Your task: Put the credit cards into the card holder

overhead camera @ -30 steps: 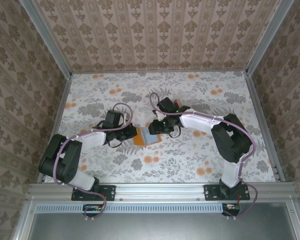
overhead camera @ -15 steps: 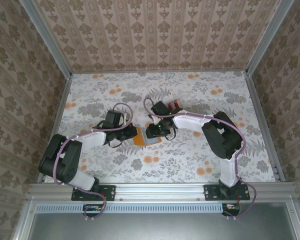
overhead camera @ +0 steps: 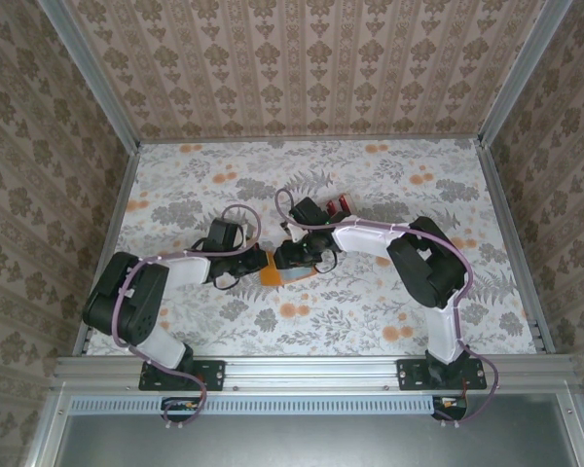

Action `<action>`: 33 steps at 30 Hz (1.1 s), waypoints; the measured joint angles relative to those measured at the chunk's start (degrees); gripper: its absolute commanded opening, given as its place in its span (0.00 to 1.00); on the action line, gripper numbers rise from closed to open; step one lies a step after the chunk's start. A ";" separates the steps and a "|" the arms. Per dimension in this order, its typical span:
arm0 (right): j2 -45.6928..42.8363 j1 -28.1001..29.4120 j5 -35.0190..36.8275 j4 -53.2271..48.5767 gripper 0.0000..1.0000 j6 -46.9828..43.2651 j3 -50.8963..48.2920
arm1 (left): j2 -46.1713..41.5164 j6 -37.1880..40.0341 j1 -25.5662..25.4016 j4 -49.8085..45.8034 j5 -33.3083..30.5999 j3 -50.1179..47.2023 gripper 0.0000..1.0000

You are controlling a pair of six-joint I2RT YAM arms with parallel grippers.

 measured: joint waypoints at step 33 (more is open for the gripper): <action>-4.66 -2.84 1.11 -7.15 0.47 -3.56 -0.20 | 2.10 -0.87 0.07 4.79 0.87 -1.11 0.00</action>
